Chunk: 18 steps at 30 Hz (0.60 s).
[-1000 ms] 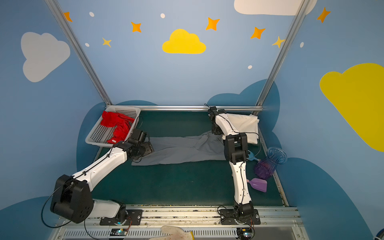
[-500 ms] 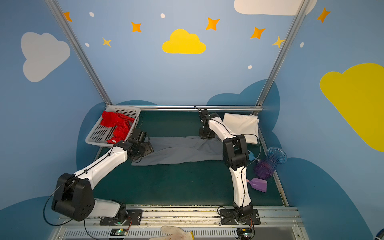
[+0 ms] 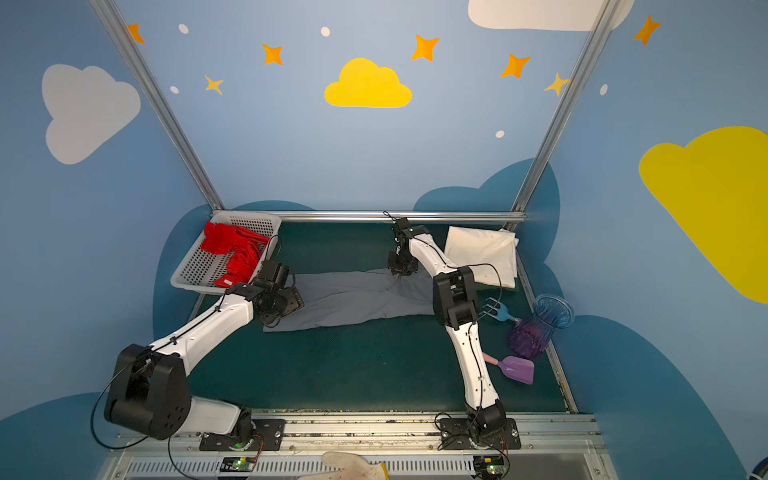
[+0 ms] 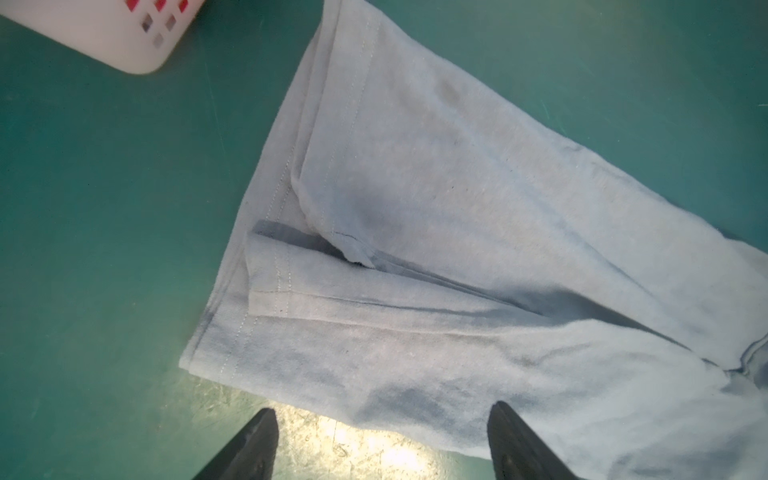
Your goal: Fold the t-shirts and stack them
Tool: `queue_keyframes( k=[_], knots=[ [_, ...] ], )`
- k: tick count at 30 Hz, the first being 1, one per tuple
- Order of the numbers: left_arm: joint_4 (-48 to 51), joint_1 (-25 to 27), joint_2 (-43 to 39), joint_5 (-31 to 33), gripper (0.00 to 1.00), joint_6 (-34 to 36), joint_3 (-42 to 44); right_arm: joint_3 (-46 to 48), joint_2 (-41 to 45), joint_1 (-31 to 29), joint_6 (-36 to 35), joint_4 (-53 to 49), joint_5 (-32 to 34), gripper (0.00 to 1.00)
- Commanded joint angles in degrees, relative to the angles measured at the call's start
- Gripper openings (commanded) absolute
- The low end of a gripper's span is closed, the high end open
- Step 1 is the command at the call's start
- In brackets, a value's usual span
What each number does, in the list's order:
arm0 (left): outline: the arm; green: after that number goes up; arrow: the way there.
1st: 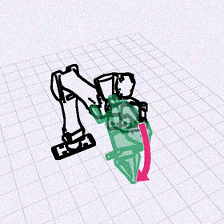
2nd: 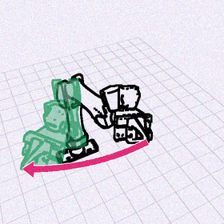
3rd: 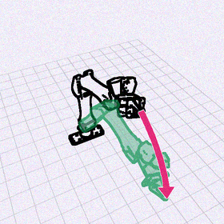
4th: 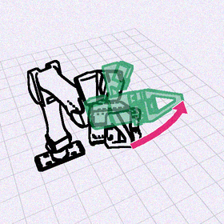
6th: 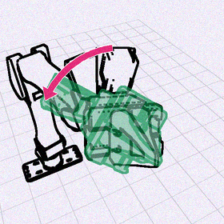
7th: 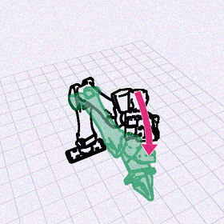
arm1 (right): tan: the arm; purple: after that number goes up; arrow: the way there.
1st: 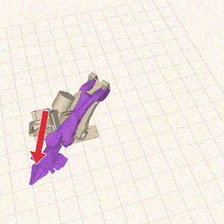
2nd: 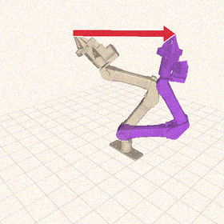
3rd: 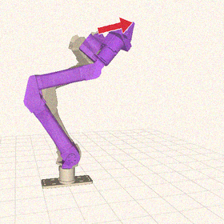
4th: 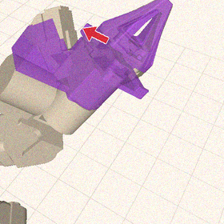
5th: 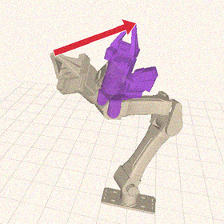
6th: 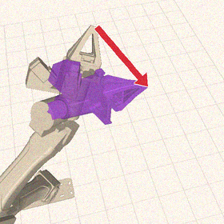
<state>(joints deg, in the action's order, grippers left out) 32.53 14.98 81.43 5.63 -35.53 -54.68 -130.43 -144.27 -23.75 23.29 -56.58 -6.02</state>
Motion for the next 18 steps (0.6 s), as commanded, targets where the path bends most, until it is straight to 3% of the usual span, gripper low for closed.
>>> queue_keyframes(
  k=[1, 6, 11, 12, 14, 16, 18],
  knots=[
    [2.3, -0.2, -1.3, 1.4, 0.79, 1.3, -0.2, -1.3, -0.3, -0.6, -0.7, -1.9, -0.5, 0.29],
    [2.9, -0.8, -2.3, 2.2, 0.79, 1.8, 0.0, 0.7, 1.7, -1.6, -3.2, 1.9, -2.0, 0.34],
    [4.0, -1.0, -1.8, 1.5, 0.79, 1.8, -0.1, -4.5, -1.9, -1.7, -3.7, -1.0, -4.1, 0.37],
    [4.1, -1.0, -1.9, 1.3, 0.79, 1.7, 0.0, -5.1, -2.2, -1.8, -3.9, -1.5, -4.4, 0.41],
    [5.2, -1.0, -2.1, 1.4, 0.78, 1.8, 0.1, -5.3, -1.3, -1.8, -4.4, -2.4, -4.4, 0.60],
    [6.2, -1.0, -2.3, 1.6, 0.78, 2.3, 0.3, -3.5, 0.9, -1.5, -4.3, -1.9, -4.4, 0.72],
    [6.7, -1.0, -2.0, 1.4, 0.77, 2.4, 1.1, -0.3, 4.0, -0.6, -2.7, -0.3, -4.8, 0.78]
  ],
)
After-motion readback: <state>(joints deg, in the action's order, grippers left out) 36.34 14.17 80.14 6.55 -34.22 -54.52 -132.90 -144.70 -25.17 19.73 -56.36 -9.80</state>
